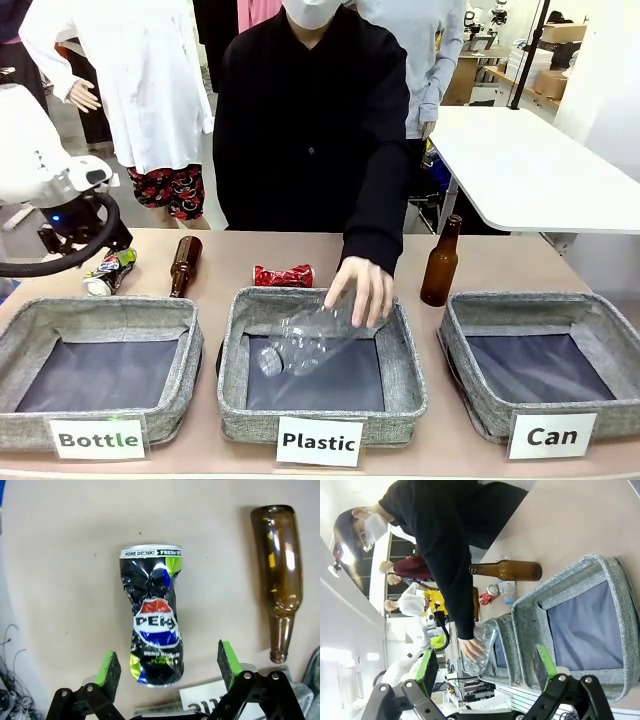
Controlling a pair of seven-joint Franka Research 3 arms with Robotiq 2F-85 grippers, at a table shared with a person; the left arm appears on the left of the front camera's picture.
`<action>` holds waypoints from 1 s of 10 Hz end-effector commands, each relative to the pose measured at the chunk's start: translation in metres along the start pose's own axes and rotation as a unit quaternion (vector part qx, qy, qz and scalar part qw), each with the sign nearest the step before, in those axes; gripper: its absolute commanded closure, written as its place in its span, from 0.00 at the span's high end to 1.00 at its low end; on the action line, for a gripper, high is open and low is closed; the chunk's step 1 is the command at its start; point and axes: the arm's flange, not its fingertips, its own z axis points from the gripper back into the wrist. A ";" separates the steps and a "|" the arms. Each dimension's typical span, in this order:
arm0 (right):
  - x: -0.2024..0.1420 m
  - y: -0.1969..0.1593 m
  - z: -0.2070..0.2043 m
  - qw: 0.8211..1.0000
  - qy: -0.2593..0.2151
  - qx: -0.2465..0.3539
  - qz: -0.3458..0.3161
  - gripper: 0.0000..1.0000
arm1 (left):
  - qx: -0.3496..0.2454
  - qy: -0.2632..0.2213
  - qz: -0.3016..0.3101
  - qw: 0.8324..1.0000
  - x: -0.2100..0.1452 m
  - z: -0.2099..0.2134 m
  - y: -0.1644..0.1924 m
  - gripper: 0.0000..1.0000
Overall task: Sort the can waste into the basket.
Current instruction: Pick up the can waste from the table and place it in the right Fabric basket.
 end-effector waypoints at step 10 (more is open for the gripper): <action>0.002 0.000 -0.001 1.000 -0.006 0.013 0.014 1.00 | 0.023 0.026 -0.010 0.999 0.020 -0.037 0.001 0.37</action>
